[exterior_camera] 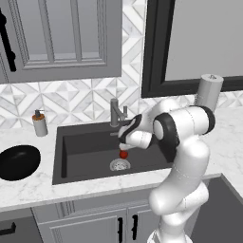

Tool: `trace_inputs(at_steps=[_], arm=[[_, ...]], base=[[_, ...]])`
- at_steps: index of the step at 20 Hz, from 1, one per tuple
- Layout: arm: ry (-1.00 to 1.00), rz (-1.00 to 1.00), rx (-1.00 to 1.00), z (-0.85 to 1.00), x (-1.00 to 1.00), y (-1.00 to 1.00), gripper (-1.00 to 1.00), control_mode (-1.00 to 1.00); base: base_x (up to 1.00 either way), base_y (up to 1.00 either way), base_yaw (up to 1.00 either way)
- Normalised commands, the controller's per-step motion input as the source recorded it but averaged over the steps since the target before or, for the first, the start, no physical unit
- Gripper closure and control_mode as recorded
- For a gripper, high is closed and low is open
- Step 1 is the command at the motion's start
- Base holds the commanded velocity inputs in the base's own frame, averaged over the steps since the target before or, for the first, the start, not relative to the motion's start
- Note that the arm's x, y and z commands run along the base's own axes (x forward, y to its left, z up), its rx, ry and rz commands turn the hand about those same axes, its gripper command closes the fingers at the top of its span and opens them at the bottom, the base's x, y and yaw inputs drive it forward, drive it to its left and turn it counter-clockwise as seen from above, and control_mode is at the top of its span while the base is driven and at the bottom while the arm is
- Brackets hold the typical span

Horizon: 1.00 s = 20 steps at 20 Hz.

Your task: Pick the bell pepper from the sink and place it in the bowl. Then pick the bowl and place it in the microwave. Then close the microwave door and press the start button.

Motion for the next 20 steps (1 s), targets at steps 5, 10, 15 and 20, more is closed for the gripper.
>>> trace_inputs(at_steps=[5, 10, 15, 20], arm=[[0.0, 0.0, 0.0, -0.4, 0.35, 0.0, -1.0, -1.0], [0.0, 0.0, 0.0, -0.36, 0.25, 0.0, -1.0, -1.0], [0.0, 0.0, 0.0, -0.17, 0.27, 0.06, -1.0, -1.0], [0.0, 0.0, 0.0, -0.1, 0.32, 0.11, -1.0, -1.0]], base=[[0.0, 0.0, 0.0], [0.0, 0.0, 0.0], [0.0, 0.0, 0.0], [0.0, 0.0, 0.0]])
